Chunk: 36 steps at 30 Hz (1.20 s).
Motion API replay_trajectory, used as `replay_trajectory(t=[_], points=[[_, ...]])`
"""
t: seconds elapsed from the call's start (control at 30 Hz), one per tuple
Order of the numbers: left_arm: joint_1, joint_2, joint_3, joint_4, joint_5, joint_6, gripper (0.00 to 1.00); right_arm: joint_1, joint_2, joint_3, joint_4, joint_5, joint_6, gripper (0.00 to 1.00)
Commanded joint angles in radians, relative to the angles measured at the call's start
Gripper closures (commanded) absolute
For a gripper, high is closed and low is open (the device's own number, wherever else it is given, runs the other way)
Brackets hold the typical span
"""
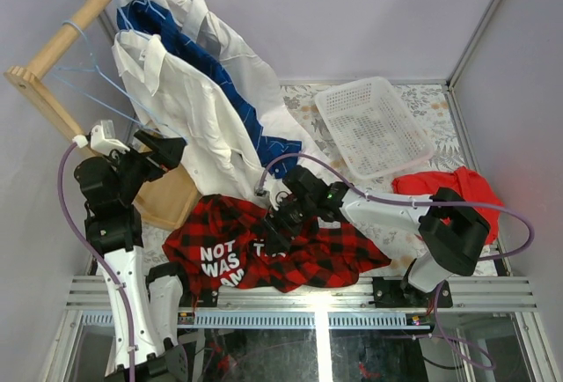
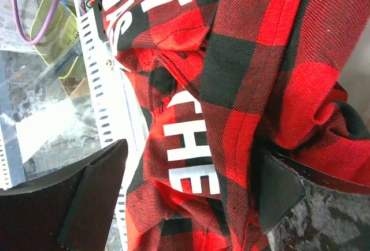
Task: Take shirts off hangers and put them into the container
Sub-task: Place the hanger at the clothesline.
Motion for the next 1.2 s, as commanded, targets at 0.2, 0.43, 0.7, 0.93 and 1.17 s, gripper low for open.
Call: replay_trajectory(t=[0.2, 0.43, 0.7, 0.93, 1.17], points=[[-0.016, 0.026, 0.021, -0.191, -0.049, 0.159, 0.0, 0.046, -0.001, 0.049, -0.042, 0.049, 0.001, 0.09], [-0.016, 0.087, 0.074, -0.139, -0.102, 0.284, 0.0, 0.052, 0.0, 0.061, -0.038, 0.073, 0.014, 0.09], [-0.019, 0.205, 0.124, -0.172, -0.058, 0.344, 0.0, 0.052, 0.0, 0.076, -0.047, 0.092, 0.025, 0.09], [-0.195, 0.196, 0.088, -0.175, -0.295, 0.326, 0.0, 0.053, 0.01, 0.085, -0.038, 0.096, 0.034, 0.08], [-0.353, 0.194, 0.083, -0.225, -0.679, 0.222, 0.0, 0.055, 0.029, 0.107, -0.046, 0.102, 0.038, 0.08]])
